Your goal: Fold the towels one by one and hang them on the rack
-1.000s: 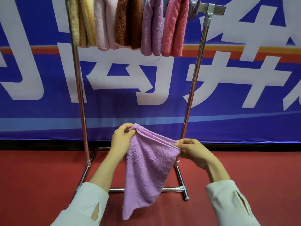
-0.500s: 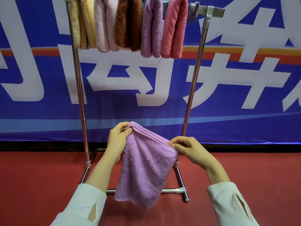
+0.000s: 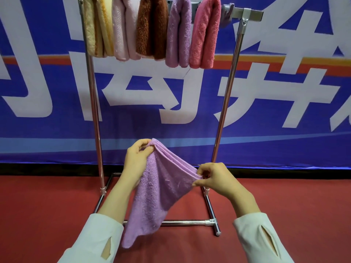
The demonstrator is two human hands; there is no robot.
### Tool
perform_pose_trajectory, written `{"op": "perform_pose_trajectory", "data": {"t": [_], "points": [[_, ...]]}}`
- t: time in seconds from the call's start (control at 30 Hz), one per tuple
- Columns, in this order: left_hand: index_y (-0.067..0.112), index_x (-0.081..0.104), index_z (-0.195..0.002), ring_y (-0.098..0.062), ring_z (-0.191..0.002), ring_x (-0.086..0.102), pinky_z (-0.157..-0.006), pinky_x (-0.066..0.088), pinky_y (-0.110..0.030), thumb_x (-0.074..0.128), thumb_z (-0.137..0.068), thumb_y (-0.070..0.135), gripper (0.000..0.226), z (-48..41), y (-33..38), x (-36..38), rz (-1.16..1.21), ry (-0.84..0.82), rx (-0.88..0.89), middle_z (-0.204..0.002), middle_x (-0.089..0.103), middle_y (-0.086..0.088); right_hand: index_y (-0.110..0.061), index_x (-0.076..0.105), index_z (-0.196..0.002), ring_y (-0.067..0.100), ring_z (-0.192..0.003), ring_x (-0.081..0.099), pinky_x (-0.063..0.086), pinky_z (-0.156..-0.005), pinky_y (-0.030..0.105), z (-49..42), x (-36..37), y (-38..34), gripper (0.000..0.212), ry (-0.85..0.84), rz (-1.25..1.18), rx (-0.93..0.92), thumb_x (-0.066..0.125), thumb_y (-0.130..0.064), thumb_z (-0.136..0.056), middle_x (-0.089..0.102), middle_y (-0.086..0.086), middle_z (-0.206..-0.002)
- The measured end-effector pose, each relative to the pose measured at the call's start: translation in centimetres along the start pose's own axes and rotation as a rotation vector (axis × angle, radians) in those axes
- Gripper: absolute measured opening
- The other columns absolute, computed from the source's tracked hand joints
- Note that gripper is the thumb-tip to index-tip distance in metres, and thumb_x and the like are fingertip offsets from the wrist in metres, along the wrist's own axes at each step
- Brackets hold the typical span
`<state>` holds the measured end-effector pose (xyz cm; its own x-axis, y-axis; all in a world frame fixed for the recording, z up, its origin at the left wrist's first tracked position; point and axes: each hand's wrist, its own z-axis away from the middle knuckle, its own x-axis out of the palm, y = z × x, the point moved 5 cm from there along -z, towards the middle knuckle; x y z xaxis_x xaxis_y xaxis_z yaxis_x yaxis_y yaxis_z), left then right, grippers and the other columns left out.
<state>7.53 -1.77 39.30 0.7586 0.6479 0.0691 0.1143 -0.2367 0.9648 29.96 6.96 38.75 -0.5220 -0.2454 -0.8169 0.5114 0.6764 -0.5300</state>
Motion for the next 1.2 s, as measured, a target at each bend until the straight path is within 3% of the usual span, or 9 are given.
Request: {"op": "perform_pose_trajectory", "data": {"t": [0.2, 0.5, 0.6, 0.7, 0.83, 0.93, 1.03, 1.1, 1.2], "points": [[0.022, 0.068, -0.093, -0.017, -0.095, 0.061, -0.088, 0.047, -0.034, 0.059, -0.091, 0.009, 0.016, -0.1, -0.6, 0.0, -0.086, -0.021, 0.022, -0.099, 0.069, -0.003, -0.015, 0.066, -0.063, 0.0, -0.049, 0.046, 0.035, -0.051, 0.016, 0.2, -0.9, 0.3, 0.022, 0.079, -0.021, 0.082, 0.084, -0.026, -0.071, 0.053, -0.009, -0.052], [0.022, 0.066, -0.09, -0.013, -0.089, 0.059, -0.081, 0.045, -0.028, 0.058, -0.092, 0.006, 0.018, 0.0, -0.7, -0.4, -0.066, -0.023, -0.008, -0.095, 0.067, -0.001, -0.008, 0.07, -0.079, 0.008, -0.059, 0.048, 0.041, -0.064, 0.024, 0.1, -0.6, 0.0, 0.021, 0.003, 0.015, 0.001, 0.066, -0.026, -0.09, 0.066, 0.009, -0.071], [0.021, 0.066, -0.089, -0.014, -0.087, 0.06, -0.077, 0.045, -0.026, 0.057, -0.092, 0.005, 0.019, 0.0, -0.7, -0.7, -0.005, -0.007, -0.062, -0.095, 0.067, -0.003, -0.019, 0.066, -0.074, 0.013, -0.065, 0.062, 0.05, -0.071, 0.03, 0.4, -1.3, 0.6, 0.017, 0.14, -0.179, 0.056, 0.068, -0.028, -0.088, 0.068, 0.001, -0.069], [0.015, 0.065, -0.09, -0.015, -0.082, 0.059, -0.071, 0.045, -0.025, 0.055, -0.092, 0.002, 0.016, 0.1, -1.0, -0.3, 0.04, -0.048, -0.132, -0.09, 0.066, -0.005, -0.016, 0.06, -0.071, 0.013, -0.069, 0.054, 0.047, -0.07, 0.033, 0.6, -1.9, 0.9, 0.017, 0.231, -0.557, 0.134, 0.072, -0.018, -0.083, 0.06, -0.002, -0.066], [0.015, 0.05, -0.09, -0.013, -0.07, 0.052, -0.063, 0.039, -0.023, 0.054, -0.09, -0.005, 0.02, 0.4, -1.0, 0.1, 0.172, -0.034, -0.215, -0.083, 0.058, -0.005, -0.014, 0.058, -0.088, 0.016, -0.078, 0.057, 0.051, -0.073, 0.031, 0.7, -2.3, 0.5, 0.016, 0.214, -0.938, 0.176, 0.065, 0.0, -0.087, 0.057, 0.003, -0.078], [0.018, 0.046, -0.082, -0.013, -0.065, 0.047, -0.058, 0.035, -0.024, 0.053, -0.088, -0.01, 0.029, 0.5, -1.0, -0.1, 0.247, -0.016, -0.228, -0.079, 0.053, -0.005, -0.018, 0.062, -0.096, 0.015, -0.079, 0.057, 0.051, -0.072, 0.03, 0.7, -2.6, 0.3, 0.018, 0.196, -1.002, 0.153, 0.06, -0.001, -0.091, 0.055, 0.005, -0.087], [0.012, 0.061, -0.072, -0.013, -0.07, 0.048, -0.063, 0.036, -0.024, 0.051, -0.086, -0.012, 0.029, 0.5, -0.5, 0.2, 0.126, -0.082, -0.178, -0.077, 0.058, -0.001, -0.013, 0.065, -0.086, 0.012, -0.072, 0.052, 0.043, -0.065, 0.024, 0.6, -2.6, -0.3, 0.022, 0.158, -1.045, 0.116, 0.051, 0.003, -0.093, 0.063, 0.001, -0.085], [0.012, 0.07, -0.078, -0.011, -0.078, 0.056, -0.07, 0.042, -0.02, 0.051, -0.087, -0.01, 0.03, 0.7, -0.1, 0.4, 0.054, -0.073, -0.142, -0.082, 0.067, 0.001, -0.011, 0.066, -0.08, 0.011, -0.066, 0.046, 0.036, -0.062, 0.025, 0.6, -2.6, -0.7, 0.028, 0.115, -1.045, 0.099, 0.047, 0.006, -0.093, 0.064, 0.001, -0.08], [0.018, 0.07, -0.088, -0.013, -0.092, 0.06, -0.08, 0.047, -0.02, 0.058, -0.086, -0.002, 0.024, 0.8, 0.2, 0.5, -0.068, -0.014, -0.103, -0.098, 0.069, 0.0, -0.005, 0.067, -0.082, 0.009, -0.066, 0.052, 0.046, -0.063, 0.02, 0.9, -2.4, -1.6, 0.029, 0.019, -1.008, 0.075, 0.044, 0.01, -0.092, 0.063, 0.003, -0.082]]}}
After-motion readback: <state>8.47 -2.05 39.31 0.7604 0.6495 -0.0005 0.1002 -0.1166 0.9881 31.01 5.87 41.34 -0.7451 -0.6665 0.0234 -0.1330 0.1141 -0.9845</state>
